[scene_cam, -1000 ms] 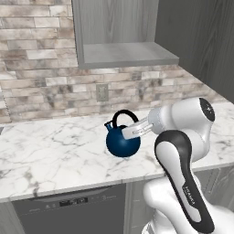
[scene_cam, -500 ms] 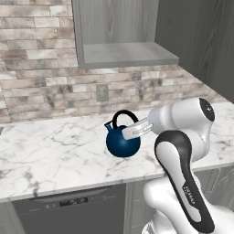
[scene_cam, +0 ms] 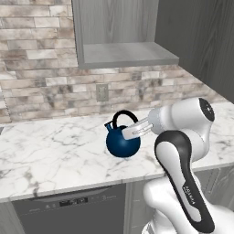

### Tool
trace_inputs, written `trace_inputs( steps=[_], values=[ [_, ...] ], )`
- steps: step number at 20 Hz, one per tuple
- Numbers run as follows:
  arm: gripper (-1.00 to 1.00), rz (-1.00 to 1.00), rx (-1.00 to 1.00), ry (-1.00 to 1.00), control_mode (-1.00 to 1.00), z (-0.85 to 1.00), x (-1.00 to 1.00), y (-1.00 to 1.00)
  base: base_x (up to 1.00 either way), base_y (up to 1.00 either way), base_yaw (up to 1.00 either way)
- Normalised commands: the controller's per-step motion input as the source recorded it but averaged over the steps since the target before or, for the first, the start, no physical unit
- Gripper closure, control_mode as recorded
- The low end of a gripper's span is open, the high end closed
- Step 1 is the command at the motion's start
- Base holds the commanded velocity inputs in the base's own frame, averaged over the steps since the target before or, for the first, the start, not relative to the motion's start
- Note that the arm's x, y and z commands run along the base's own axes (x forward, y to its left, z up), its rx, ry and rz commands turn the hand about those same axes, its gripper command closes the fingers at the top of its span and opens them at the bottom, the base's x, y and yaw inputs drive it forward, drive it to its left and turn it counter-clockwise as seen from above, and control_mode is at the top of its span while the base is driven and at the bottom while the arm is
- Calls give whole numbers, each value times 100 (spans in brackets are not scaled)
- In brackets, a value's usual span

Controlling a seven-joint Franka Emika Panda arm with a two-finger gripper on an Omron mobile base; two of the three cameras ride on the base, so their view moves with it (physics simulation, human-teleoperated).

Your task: Open the cabinet, pick the kettle from the cabinet, and place it in the sink.

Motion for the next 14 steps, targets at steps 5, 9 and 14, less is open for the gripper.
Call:
trace_inputs(
  steps=[5,9,14],
  values=[
    [100,0,0,0,100,0,0,0,0,0,0],
    [100,0,0,0,100,0,0,0,0,0,0],
    [100,0,0,0,100,0,0,0,-1,0,0]
  ],
)
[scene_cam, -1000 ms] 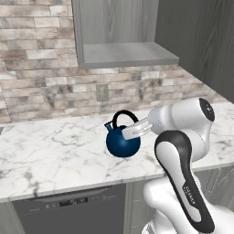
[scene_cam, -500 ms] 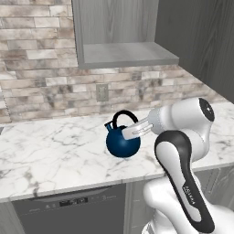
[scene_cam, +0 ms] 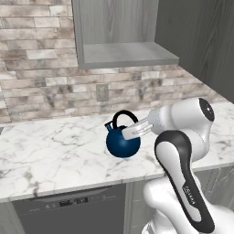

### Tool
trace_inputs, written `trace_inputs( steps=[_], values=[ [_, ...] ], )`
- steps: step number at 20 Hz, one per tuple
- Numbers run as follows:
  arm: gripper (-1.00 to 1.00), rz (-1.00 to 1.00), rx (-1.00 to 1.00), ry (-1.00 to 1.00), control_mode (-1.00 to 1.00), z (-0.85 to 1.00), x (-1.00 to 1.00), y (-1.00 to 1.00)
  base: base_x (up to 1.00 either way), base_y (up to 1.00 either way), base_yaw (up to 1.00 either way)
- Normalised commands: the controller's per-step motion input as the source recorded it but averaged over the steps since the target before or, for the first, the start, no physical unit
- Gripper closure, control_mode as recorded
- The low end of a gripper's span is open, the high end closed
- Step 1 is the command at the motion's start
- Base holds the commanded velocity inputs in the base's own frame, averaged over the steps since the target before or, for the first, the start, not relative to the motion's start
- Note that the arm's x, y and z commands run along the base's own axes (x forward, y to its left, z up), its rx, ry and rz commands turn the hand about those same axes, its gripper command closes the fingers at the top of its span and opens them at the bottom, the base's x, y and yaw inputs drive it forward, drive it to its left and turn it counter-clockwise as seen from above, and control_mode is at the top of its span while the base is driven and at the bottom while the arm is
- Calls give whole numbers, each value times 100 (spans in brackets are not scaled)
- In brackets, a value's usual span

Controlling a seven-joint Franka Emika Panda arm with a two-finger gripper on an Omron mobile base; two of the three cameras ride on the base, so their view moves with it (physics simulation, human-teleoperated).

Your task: Open the cabinet, pick the kettle from the cabinet, and place it in the sink.

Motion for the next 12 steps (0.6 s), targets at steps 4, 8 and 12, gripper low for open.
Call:
trace_inputs(
  steps=[4,8,12],
  values=[
    [100,0,0,0,100,0,0,0,-29,6,15],
    [100,0,0,0,100,0,0,0,-51,30,21],
    [100,0,0,0,100,0,0,0,-43,45,11]
  ],
)
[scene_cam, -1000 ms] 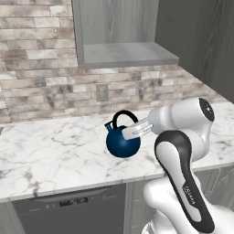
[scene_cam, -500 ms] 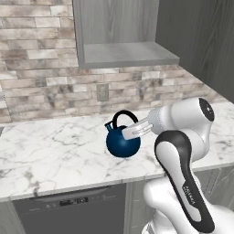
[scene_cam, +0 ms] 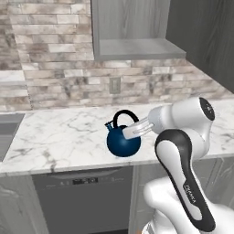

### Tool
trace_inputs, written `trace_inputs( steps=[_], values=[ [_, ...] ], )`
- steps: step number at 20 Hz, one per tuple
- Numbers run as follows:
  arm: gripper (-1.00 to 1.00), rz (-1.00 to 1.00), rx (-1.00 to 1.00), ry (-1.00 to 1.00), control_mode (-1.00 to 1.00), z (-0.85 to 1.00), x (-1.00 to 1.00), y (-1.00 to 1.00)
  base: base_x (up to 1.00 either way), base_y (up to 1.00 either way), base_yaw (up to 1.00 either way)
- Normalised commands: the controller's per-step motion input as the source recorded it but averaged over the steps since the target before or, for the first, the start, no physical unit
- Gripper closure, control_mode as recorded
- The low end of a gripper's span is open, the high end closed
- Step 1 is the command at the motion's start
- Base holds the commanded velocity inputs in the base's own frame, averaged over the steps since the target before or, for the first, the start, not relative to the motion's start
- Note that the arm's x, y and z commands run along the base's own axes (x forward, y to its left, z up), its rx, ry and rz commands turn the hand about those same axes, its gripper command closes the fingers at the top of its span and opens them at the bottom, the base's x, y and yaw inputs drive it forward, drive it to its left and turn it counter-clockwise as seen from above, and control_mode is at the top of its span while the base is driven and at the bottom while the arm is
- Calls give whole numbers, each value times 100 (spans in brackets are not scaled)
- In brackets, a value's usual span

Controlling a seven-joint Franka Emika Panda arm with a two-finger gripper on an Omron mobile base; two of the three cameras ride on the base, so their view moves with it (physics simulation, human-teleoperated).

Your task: Open the cabinet, pick the kettle from the cabinet, and place it in the sink.

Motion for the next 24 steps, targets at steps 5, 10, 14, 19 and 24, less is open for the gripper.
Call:
trace_inputs(
  steps=[5,10,14,19,24],
  values=[
    [100,0,0,0,100,0,0,0,-21,55,3],
    [100,0,0,0,100,0,0,0,-4,70,0],
    [100,0,0,0,100,0,0,0,0,74,0],
    [100,0,0,0,100,0,0,0,0,75,0],
    [100,0,0,0,100,0,0,0,0,75,0]
  ],
)
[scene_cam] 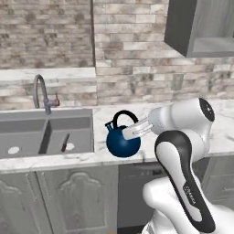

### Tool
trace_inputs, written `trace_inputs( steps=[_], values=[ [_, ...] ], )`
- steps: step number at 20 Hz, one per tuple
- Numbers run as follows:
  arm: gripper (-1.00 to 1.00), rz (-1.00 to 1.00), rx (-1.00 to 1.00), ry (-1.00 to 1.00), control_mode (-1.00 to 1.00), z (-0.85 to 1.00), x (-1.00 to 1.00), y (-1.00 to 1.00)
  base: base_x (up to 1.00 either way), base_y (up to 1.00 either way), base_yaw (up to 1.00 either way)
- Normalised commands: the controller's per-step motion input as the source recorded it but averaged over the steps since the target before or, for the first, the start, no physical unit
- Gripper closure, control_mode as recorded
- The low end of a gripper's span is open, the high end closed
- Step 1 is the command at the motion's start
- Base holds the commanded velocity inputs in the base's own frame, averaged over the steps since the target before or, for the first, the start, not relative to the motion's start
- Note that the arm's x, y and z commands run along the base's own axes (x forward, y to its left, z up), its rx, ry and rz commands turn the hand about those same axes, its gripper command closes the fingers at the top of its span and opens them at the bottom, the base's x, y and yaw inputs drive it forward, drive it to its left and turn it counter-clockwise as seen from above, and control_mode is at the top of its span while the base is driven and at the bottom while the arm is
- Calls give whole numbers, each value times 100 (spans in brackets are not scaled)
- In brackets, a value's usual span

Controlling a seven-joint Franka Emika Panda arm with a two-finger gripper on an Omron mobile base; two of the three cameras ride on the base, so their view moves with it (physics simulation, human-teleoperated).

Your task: Open the cabinet, pick the kettle from the cabinet, and place it in the sink.

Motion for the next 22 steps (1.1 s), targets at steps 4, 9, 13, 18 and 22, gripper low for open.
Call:
trace_inputs(
  steps=[4,9,13,18,22],
  values=[
    [100,0,0,0,100,0,0,0,5,74,0],
    [100,0,0,0,100,0,0,0,12,72,0],
    [100,0,0,0,100,0,0,0,14,70,0],
    [100,0,0,0,100,0,0,0,19,68,-4],
    [100,0,0,0,100,0,0,0,20,67,-6]
  ],
)
